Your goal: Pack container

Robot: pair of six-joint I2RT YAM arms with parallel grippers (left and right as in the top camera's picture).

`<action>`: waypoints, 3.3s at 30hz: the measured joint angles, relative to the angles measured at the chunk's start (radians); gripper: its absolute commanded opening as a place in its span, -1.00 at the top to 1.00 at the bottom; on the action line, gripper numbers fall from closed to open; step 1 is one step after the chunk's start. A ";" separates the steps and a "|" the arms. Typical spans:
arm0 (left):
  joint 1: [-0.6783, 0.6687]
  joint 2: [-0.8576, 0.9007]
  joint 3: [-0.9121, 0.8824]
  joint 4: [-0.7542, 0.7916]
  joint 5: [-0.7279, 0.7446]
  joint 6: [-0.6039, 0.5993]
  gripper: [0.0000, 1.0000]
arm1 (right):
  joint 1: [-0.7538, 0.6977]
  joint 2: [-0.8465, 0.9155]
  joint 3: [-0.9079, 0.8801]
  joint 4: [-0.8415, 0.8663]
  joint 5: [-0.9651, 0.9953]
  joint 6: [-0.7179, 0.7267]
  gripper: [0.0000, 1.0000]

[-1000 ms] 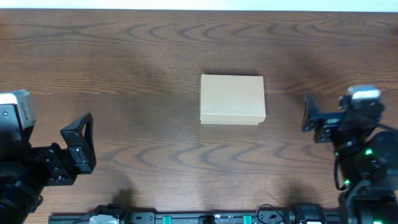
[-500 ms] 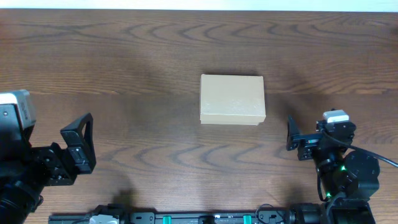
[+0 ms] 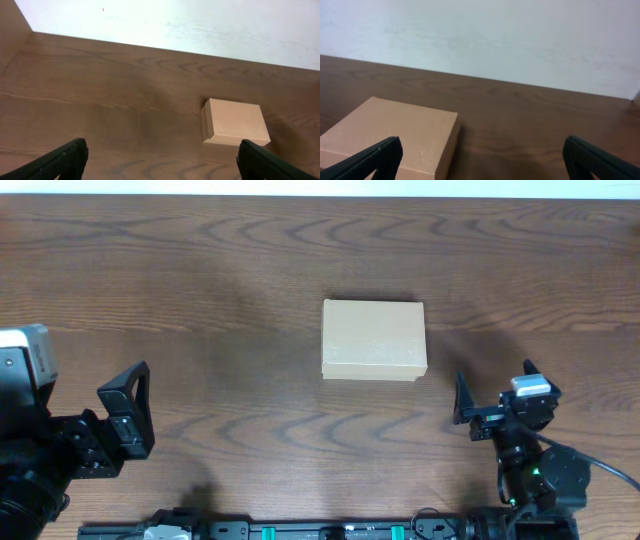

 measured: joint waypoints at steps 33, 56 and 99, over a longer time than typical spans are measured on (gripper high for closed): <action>0.000 0.000 0.000 0.000 0.000 0.000 -0.91 | 0.000 -0.220 -0.295 0.541 -0.008 -0.042 -0.99; 0.000 0.000 0.000 0.000 0.000 0.000 -0.91 | 0.025 -0.226 -0.370 0.552 0.011 -0.110 -0.98; 0.000 0.000 0.000 0.000 0.000 0.000 -0.91 | 0.010 -0.226 -0.372 0.197 0.138 0.051 -0.99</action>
